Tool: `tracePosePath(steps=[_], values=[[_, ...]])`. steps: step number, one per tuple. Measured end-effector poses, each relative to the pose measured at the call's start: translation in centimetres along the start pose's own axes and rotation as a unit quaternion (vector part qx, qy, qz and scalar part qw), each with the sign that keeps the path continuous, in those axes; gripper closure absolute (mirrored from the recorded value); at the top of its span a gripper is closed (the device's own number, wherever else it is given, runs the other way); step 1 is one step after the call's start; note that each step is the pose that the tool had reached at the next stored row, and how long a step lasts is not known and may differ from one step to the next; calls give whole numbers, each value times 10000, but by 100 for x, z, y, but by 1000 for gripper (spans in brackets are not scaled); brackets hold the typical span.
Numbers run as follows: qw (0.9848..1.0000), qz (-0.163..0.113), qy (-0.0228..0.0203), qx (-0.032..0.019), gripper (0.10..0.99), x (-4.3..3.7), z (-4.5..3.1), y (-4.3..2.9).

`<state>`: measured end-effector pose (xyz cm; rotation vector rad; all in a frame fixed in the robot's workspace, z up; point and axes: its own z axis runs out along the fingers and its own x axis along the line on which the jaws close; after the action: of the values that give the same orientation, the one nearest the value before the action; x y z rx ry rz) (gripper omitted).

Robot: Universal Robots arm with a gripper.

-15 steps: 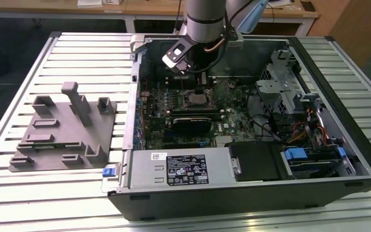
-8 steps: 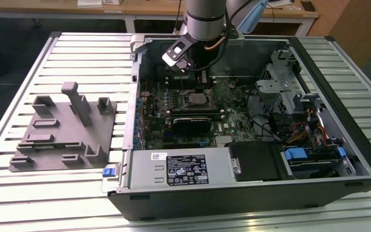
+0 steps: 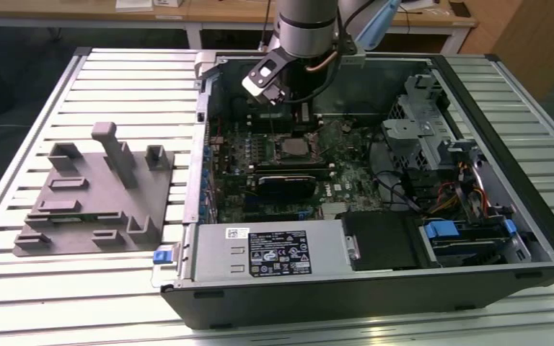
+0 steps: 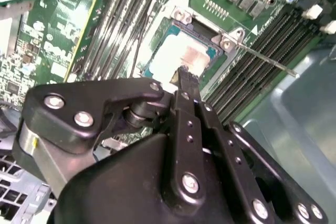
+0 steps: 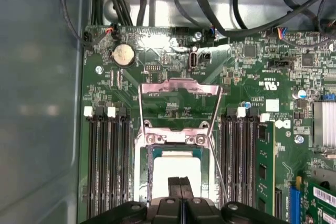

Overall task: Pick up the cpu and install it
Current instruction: 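Close the cpu cover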

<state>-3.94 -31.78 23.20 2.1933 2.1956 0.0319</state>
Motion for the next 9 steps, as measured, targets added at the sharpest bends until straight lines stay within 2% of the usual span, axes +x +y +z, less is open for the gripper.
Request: tracePosePath(steps=[9], values=[[10000, 0, 2, -1, 980, 0, -42, 2]])
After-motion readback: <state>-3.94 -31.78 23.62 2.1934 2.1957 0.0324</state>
